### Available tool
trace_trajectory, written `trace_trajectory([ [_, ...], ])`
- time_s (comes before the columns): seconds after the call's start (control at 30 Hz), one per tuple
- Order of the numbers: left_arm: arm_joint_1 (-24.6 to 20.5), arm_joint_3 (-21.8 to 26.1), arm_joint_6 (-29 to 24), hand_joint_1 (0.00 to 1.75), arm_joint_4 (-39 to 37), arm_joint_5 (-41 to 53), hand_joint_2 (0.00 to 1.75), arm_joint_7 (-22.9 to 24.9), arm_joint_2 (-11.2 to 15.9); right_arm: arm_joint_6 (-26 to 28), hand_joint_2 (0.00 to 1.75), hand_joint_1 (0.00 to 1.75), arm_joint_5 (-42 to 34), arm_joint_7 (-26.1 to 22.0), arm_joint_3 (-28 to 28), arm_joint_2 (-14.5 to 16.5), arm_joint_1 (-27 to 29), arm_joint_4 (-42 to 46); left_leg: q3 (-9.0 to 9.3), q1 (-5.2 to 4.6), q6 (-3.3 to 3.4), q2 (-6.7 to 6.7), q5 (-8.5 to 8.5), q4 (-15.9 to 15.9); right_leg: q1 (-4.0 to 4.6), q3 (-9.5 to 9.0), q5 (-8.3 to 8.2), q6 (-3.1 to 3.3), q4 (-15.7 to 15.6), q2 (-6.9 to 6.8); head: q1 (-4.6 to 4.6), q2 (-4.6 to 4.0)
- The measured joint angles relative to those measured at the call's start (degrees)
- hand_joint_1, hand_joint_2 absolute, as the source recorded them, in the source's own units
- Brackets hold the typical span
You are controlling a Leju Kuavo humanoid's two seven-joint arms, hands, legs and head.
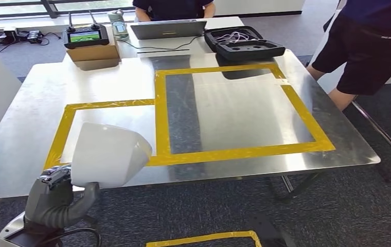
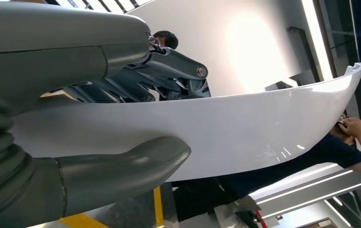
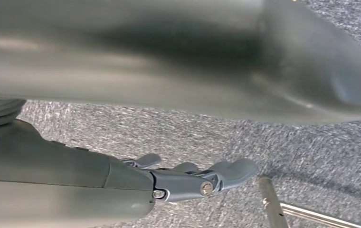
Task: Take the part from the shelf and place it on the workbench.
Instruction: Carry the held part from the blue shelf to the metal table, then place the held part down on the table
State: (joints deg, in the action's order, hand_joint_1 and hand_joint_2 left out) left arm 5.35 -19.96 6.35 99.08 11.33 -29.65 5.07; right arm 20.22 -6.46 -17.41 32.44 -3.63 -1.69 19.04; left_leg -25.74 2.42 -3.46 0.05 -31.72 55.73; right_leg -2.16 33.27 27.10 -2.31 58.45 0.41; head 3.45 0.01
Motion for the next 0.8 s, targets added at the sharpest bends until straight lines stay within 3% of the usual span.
trace_trajectory([
  [0.8,-0.51,0.1,-0.84,1.75,-0.02,0.62,1.75,0.14,-0.02,-0.39,0.0,0.0,0.62,0.72,0.0,0.0,-0.6,0.0,0.01,-0.13,0.16,0.0,-0.04,0.03,-0.13,-0.1,-0.06,-0.11,-0.15,0.0,0.0,0.0],
])
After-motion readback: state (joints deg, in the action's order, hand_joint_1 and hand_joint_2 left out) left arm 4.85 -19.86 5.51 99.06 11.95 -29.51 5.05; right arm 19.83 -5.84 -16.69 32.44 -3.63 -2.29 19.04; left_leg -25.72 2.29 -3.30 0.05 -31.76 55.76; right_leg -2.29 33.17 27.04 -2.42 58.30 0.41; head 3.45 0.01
